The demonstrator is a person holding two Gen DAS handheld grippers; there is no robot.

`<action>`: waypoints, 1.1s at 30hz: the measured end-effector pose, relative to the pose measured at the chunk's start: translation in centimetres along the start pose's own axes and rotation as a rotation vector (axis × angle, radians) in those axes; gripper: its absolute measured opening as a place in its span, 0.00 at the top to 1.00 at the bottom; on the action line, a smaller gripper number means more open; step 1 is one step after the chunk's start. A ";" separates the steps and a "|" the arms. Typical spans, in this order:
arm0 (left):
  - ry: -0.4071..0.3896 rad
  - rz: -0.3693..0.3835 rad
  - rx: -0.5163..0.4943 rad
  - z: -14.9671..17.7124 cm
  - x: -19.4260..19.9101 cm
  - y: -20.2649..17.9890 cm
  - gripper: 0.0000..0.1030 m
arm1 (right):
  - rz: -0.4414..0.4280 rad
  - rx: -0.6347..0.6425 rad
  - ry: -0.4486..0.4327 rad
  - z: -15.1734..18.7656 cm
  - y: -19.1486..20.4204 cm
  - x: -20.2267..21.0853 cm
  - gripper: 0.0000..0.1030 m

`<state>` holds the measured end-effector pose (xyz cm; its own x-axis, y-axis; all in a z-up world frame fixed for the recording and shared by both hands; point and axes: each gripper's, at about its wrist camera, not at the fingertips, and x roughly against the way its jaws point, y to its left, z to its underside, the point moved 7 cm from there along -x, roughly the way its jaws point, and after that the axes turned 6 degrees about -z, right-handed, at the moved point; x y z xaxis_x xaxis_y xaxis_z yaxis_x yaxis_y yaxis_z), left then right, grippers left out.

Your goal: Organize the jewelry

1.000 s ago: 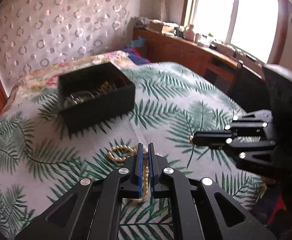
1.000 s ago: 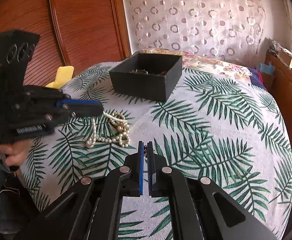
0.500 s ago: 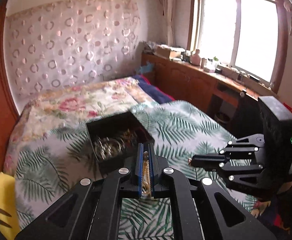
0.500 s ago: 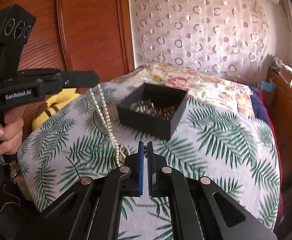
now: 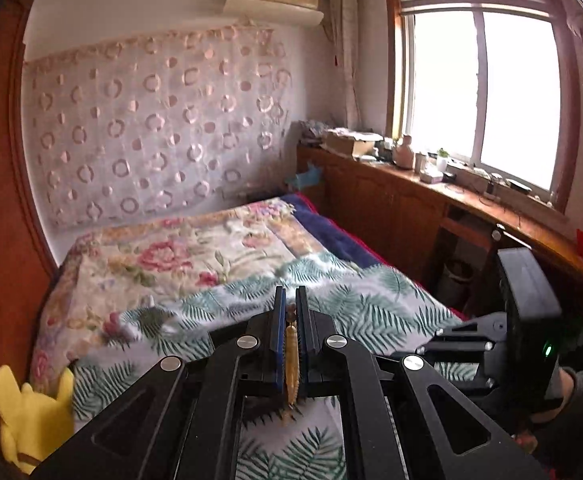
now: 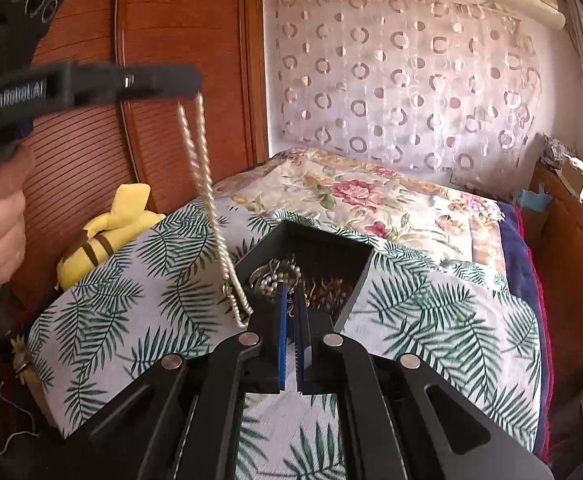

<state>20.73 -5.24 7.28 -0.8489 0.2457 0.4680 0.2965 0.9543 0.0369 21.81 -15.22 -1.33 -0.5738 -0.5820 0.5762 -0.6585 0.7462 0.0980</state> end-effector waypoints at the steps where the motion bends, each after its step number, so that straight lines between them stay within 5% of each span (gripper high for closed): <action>1: -0.007 -0.005 0.003 -0.7 0.0 0.3 0.96 | 0.001 0.000 0.001 -0.2 -0.1 -0.1 0.96; 15: -0.011 -0.059 0.011 -4.1 -3.0 1.7 0.96 | -0.003 -0.033 0.022 -1.7 -2.0 -3.8 0.96; 28: 0.132 -0.093 0.053 1.8 -9.9 4.0 0.96 | -0.052 -0.120 0.070 -1.5 -4.0 -10.0 0.95; 30: 0.137 -0.100 0.061 2.2 -10.1 4.3 0.96 | -0.043 -0.123 0.069 -1.8 -4.2 -10.2 0.86; 31: 0.136 -0.100 0.064 2.3 -10.2 4.4 0.95 | -0.038 -0.125 0.067 -1.9 -4.3 -10.1 0.71; 33: 0.142 -0.103 0.071 2.8 -10.2 4.7 0.92 | -0.035 -0.135 0.055 -1.9 -4.5 -9.9 0.67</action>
<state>29.60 -2.85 0.22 -0.8013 0.1242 0.5853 0.1753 0.9840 0.0312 31.37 -12.24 -5.91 -0.5215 -0.5931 0.6134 -0.6044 0.7642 0.2250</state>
